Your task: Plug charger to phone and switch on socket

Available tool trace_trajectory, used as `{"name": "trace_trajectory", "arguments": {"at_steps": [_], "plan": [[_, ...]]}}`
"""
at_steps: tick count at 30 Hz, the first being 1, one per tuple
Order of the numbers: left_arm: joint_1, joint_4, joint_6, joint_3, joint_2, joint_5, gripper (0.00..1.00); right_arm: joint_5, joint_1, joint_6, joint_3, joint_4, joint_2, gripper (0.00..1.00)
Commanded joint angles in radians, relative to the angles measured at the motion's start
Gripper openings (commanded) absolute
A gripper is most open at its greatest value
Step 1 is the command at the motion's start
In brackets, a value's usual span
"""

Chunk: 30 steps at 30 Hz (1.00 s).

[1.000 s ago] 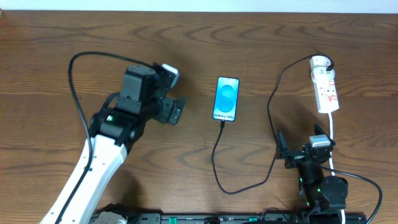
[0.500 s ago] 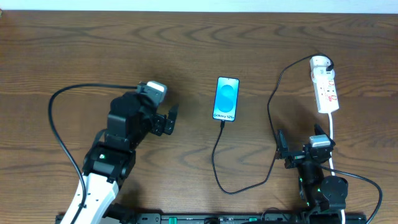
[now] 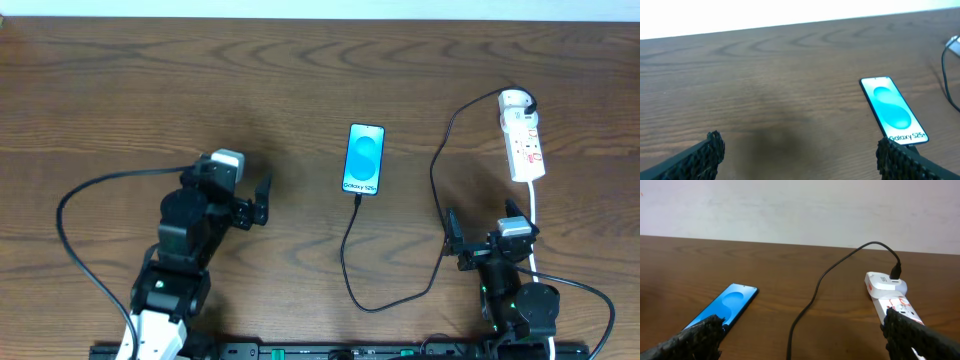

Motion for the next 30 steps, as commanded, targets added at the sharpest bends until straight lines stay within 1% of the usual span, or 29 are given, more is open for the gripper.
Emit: {"name": "trace_trajectory", "arguments": {"at_steps": [1,7,18,25,30], "plan": [[0.026,0.008,-0.039,-0.036,-0.056,-0.002,0.98,0.011,0.008,0.014,-0.002,-0.005,-0.006,0.99],[0.054,0.018,-0.042,-0.084,-0.157,-0.002,0.98,0.011,0.008,0.014,-0.002,-0.005,-0.006,0.99],[0.056,0.018,-0.045,-0.194,-0.389,-0.021,0.98,0.011,0.008,0.014,-0.002,-0.005,-0.006,0.99],[0.092,0.018,-0.068,-0.242,-0.467,-0.021,0.98,0.011,0.008,0.014,-0.002,-0.005,-0.006,0.99],[0.092,0.018,-0.068,-0.271,-0.510,-0.021,0.98,0.011,0.008,0.013,-0.002,-0.005,-0.006,0.99]]}}
